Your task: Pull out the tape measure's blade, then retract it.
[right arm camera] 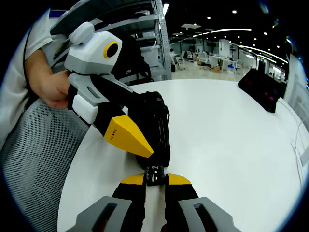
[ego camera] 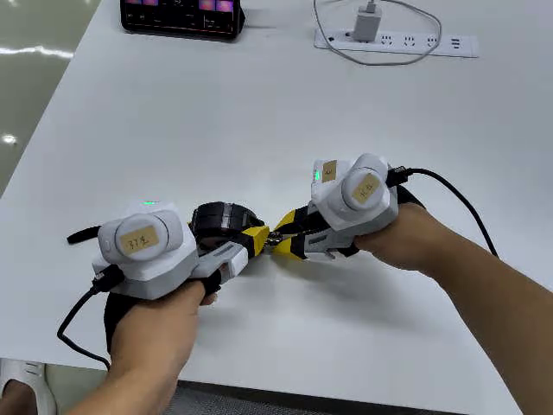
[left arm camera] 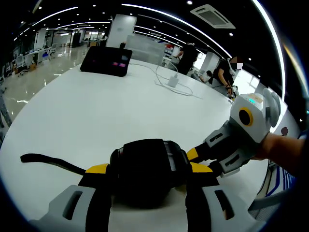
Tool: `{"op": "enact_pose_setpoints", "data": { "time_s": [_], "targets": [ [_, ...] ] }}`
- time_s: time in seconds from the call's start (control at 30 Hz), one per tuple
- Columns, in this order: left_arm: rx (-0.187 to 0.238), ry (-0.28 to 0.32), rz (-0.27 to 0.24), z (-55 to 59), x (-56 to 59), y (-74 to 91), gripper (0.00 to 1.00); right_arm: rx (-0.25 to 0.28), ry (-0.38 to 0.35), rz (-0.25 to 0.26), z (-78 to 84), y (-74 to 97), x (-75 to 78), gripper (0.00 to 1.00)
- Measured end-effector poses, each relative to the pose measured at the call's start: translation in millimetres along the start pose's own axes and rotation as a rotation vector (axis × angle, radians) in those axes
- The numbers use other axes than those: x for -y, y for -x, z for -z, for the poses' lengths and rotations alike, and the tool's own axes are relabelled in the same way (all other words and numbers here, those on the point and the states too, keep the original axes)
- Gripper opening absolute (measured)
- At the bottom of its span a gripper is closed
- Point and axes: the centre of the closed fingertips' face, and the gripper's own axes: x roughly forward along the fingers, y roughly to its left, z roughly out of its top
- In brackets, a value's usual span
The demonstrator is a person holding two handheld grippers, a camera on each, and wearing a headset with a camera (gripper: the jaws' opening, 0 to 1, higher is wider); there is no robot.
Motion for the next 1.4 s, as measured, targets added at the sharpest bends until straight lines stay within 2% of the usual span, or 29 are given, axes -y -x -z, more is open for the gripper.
{"op": "enact_pose_setpoints", "data": {
  "time_s": [0.8,1.4],
  "targets": [
    [-0.007,-0.001,0.003,-0.3,0.3,0.6,0.59,0.016,-0.008,0.004,-5.3,-4.8,-1.0,0.13],
    [-0.020,-0.021,0.013,1.2,0.7,-0.9,0.61,0.025,-0.028,0.021,-6.6,0.1,-0.8,0.20]
  ]
}}
